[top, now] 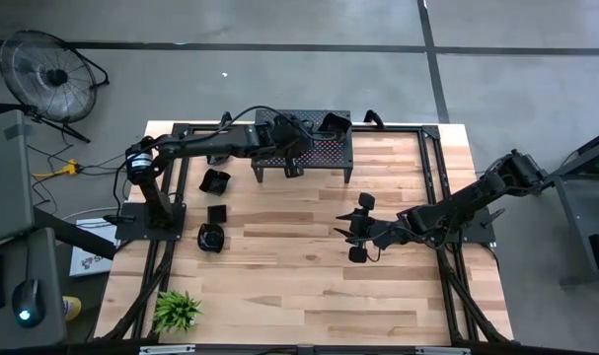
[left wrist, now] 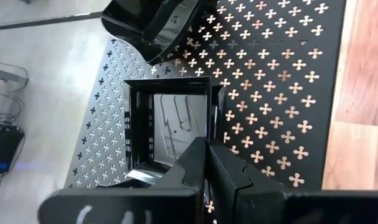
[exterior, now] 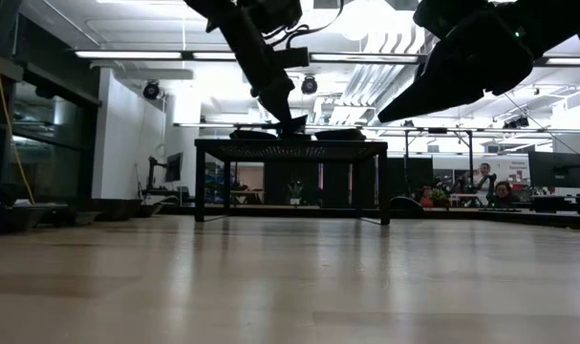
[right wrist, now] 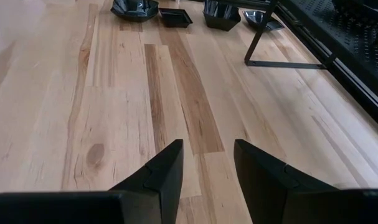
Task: Pick & Place Mini shaped plates
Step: Stack the black square plate on top of the black square plate on the shelf, then adjust the black stacked square plate
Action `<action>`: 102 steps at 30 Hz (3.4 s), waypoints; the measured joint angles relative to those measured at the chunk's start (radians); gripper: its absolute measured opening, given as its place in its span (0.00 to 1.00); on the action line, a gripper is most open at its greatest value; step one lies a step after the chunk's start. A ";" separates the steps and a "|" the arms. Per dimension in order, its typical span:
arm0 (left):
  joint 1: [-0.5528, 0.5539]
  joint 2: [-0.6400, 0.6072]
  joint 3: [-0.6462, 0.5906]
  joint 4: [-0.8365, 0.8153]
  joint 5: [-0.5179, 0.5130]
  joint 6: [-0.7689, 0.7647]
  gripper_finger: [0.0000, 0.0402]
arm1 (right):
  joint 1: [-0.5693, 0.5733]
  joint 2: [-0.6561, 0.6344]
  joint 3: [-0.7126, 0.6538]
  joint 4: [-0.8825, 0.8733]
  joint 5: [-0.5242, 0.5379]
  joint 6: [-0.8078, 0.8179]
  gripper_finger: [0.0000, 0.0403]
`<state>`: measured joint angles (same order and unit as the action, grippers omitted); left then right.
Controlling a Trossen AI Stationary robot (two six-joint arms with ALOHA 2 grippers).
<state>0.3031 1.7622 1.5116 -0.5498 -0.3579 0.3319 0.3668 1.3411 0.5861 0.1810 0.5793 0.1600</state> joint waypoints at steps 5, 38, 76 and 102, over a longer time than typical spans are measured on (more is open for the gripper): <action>-0.002 0.000 0.000 0.000 0.008 0.003 0.01 | 0.000 0.000 0.000 0.000 0.000 0.000 0.34; -0.002 -0.001 0.000 0.037 -0.003 0.041 0.21 | 0.000 0.000 0.000 -0.003 0.000 -0.001 0.34; -0.002 0.036 0.001 0.043 -0.010 0.060 0.21 | 0.000 0.000 0.000 -0.021 -0.014 0.021 0.34; 0.059 0.021 0.098 -0.007 -0.016 0.096 0.03 | 0.000 0.000 0.000 -0.027 -0.014 0.042 0.34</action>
<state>0.3623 1.7832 1.6100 -0.5564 -0.3738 0.4276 0.3664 1.3411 0.5861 0.1538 0.5652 0.2020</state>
